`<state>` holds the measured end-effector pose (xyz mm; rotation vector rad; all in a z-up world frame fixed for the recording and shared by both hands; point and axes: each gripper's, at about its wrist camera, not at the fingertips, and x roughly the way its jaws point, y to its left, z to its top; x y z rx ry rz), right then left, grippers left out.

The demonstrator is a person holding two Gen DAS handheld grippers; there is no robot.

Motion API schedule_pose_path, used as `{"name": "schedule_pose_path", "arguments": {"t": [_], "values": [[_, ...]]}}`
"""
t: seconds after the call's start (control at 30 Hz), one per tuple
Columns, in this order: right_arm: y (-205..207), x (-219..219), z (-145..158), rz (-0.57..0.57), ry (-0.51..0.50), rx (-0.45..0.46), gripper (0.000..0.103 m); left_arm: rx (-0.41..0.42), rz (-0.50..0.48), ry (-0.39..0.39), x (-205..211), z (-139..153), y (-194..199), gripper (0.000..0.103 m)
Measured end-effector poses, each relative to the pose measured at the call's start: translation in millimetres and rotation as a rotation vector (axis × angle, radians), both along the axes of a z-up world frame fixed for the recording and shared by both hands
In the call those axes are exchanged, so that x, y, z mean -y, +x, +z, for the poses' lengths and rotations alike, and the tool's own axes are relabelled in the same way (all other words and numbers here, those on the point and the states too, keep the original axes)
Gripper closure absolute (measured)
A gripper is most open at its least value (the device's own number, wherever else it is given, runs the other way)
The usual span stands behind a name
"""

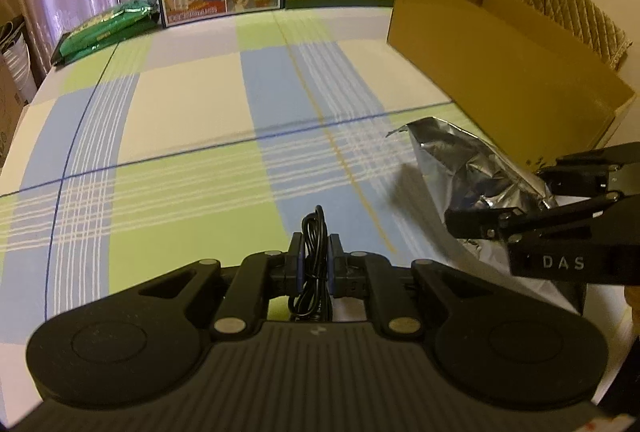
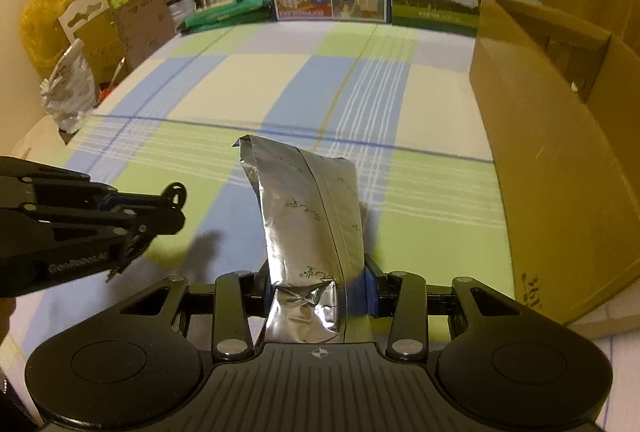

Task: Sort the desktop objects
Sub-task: 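Lift the black cable with the left gripper while the right lifts the silver pouch, then carry the cable and silver pouch with both grippers over the cardboard box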

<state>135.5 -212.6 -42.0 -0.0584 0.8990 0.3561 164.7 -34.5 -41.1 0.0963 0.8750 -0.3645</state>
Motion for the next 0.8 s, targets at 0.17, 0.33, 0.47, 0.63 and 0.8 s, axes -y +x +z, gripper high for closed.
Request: {"name": "schedule_pose_path", "arguments": {"t": [0.17,0.33,0.47,0.63,0.8], "values": [[-5,3,26,-0.009,0.012,0.036,0.065,0.006,0.012,-0.026,9,12,-8,0.096],[-13,8,50,-0.018,0.022,0.068,0.065,0.027,0.006,-0.037,20,33,-20,0.095],[-20,18,70,-0.038,0.032,0.095,0.065,0.051,-0.007,-0.033,28,53,-24,0.095],[-27,33,98,-0.062,0.05,0.136,0.065,0.084,-0.024,-0.035,41,78,-30,0.095],[-31,55,127,-0.092,0.059,0.175,0.065,0.109,-0.058,-0.025,64,98,-33,0.095]]}}
